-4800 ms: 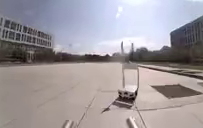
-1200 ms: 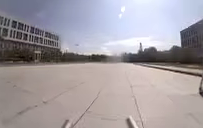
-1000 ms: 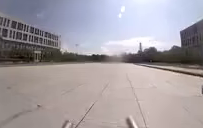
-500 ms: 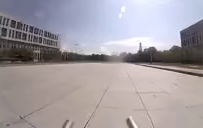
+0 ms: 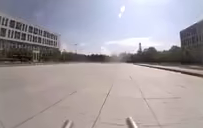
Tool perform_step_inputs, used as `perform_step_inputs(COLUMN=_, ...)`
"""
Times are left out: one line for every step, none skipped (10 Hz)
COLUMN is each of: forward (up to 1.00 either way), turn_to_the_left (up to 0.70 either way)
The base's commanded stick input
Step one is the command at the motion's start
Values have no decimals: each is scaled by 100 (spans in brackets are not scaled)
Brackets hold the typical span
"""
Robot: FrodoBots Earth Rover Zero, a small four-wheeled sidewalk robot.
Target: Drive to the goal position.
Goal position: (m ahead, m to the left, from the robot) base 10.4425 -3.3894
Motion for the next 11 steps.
perform_step_inputs(forward=70, turn_to_the_left=0)
perform_step_inputs(forward=70, turn_to_the_left=0)
perform_step_inputs(forward=70, turn_to_the_left=0)
perform_step_inputs(forward=70, turn_to_the_left=0)
perform_step_inputs(forward=70, turn_to_the_left=0)
perform_step_inputs(forward=70, turn_to_the_left=0)
perform_step_inputs(forward=70, turn_to_the_left=0)
perform_step_inputs(forward=70, turn_to_the_left=0)
perform_step_inputs(forward=70, turn_to_the_left=0)
perform_step_inputs(forward=70, turn_to_the_left=0)
perform_step_inputs(forward=70, turn_to_the_left=0)
